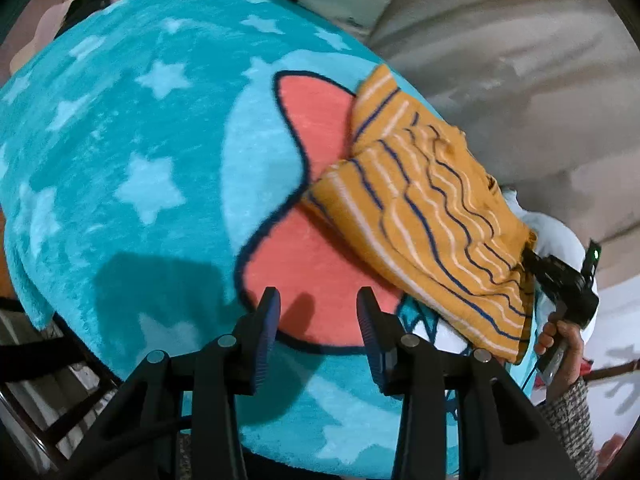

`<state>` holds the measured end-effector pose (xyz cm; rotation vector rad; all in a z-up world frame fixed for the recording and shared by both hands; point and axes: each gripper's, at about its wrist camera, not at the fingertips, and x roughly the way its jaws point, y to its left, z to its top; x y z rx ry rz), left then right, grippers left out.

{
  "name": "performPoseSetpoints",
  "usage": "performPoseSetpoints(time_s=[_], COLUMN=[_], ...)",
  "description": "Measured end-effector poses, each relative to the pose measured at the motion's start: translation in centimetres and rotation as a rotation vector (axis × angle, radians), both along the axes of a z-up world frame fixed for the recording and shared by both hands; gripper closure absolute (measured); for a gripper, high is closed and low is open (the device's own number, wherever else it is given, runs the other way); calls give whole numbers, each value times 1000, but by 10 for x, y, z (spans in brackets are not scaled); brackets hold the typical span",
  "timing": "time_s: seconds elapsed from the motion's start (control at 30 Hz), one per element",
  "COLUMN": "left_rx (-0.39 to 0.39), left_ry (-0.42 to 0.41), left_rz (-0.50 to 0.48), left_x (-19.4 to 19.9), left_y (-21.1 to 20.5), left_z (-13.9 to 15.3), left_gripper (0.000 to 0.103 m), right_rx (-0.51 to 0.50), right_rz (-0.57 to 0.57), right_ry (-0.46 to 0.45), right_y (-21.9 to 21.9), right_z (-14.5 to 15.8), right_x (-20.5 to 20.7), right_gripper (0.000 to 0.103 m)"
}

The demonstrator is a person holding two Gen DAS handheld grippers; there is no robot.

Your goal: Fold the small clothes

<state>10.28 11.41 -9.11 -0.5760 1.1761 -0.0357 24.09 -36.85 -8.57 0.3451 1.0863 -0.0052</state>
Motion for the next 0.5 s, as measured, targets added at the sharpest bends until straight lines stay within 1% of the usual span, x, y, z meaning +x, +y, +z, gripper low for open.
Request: performPoseSetpoints(time_s=[0.03, 0.07, 0.17, 0.2, 0.23, 0.27, 0.33, 0.37, 0.4, 0.43, 0.47, 0.5], left_rx=[-7, -14, -23, -26, -27, -23, -15, -15, -13, -8, -7, -8], left_ry=[2, 5, 8, 6, 0, -7, -21, -28, -33, -34, -34, -33], left_rz=[8, 15, 14, 11, 6, 0, -12, -22, -31, -36, -40, -44], left_x=[0, 0, 5, 8, 11, 15, 28, 35, 43, 50, 60, 66], left_y=[3, 5, 5, 3, 2, -1, -8, -11, -14, -17, -20, -22], left_z=[-1, -2, -3, -3, -3, -3, -5, -7, -10, -13, -18, -22], left_gripper=[65, 64, 64, 62, 60, 55, 54, 53, 53, 53, 52, 51], right_rx=[32, 59, 145, 146, 130, 119, 138, 150, 156, 157, 165, 179], right_rz=[-35, -55, -115, -136, -152, -148, -84, -30, 27, 76, 150, 193], right_ry=[-7, -12, -19, -11, -10, -27, -63, -79, -88, -89, -79, -66], right_y=[-11, -19, -38, -43, -43, -39, -16, 1, 19, 36, 60, 76], right_z=[2, 5, 9, 12, 16, 25, 45, 56, 65, 68, 72, 71], right_x=[-1, -4, -19, -26, -31, -36, -36, -38, -37, -36, -33, -30], right_gripper=[83, 80, 80, 79, 71, 71, 69, 63, 60, 54, 51, 51])
